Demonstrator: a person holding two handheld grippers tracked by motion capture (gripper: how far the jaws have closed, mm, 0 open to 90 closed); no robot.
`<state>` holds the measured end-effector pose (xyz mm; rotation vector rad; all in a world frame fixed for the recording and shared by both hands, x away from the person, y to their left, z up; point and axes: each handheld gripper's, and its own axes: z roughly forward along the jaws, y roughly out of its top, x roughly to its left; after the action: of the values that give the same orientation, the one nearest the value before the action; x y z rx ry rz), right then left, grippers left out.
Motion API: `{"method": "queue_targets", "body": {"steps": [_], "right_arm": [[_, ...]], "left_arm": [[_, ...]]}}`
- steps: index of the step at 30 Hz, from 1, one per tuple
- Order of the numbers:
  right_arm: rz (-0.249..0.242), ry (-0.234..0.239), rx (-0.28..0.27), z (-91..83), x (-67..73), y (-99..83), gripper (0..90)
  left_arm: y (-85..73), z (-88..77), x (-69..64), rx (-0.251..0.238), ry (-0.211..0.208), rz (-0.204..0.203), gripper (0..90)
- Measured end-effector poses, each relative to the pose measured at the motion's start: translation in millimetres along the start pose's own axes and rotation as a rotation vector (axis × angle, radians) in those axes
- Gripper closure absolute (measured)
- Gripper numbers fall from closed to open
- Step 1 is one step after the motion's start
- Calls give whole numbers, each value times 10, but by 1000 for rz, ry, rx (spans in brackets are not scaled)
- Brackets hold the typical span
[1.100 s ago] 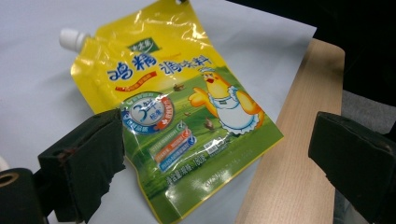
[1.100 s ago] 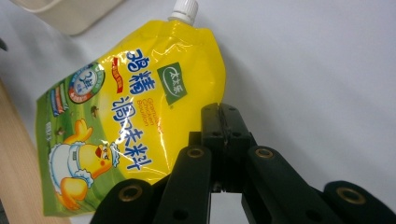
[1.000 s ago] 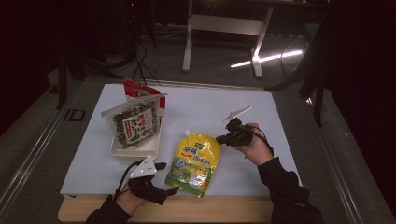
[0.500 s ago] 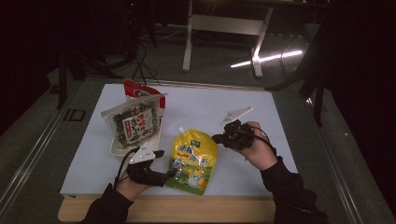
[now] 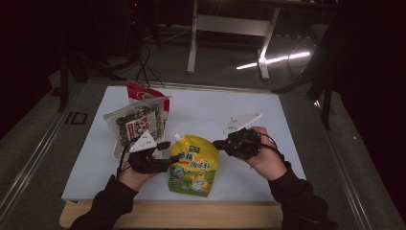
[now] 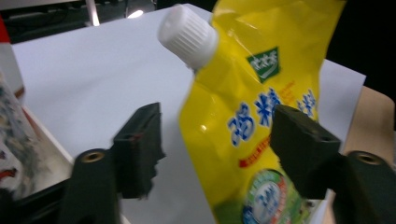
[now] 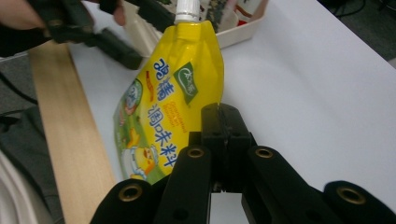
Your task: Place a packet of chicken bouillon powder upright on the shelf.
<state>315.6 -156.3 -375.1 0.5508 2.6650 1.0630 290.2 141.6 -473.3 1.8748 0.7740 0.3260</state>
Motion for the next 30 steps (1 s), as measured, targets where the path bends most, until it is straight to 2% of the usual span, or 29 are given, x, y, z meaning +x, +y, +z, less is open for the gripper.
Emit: {"method": "queue_targets", "body": {"steps": [1,3,4,6,7,11,13,16,18,22,26,28,30], "right_arm": [[0,0,0,0,0,0,900],[-7,9,-7,-14,16,11,900],[-7,9,-8,-16,21,11,900],[-12,11,-8,-18,24,12,900],[-14,13,-10,-20,29,10,900],[-12,18,-9,-21,33,6,900],[-1,17,-12,-25,25,-6,900],[3,23,-19,-32,16,-22,900],[8,24,-21,-34,14,-30,900],[14,28,-25,-37,13,-44,900],[23,39,-29,-37,9,-49,897],[36,52,-19,-6,-12,-66,817],[40,53,-13,19,-14,-79,804]], "left_arm": [[10,2,9,0,-14,2,390],[17,12,21,10,-14,4,468],[15,14,30,12,-28,8,507],[5,23,32,26,-20,37,526],[-5,23,37,21,-32,38,599],[-24,1,43,-4,-32,48,666],[-22,-30,68,-13,-46,46,768],[-20,-52,75,-14,-59,52,863],[-21,-55,74,-15,-67,54,882],[-35,-72,52,-26,-83,85,900],[-49,-83,51,-41,-81,101,900],[-60,-89,59,-51,-86,100,900],[-67,-94,67,-54,-89,100,900]]}}
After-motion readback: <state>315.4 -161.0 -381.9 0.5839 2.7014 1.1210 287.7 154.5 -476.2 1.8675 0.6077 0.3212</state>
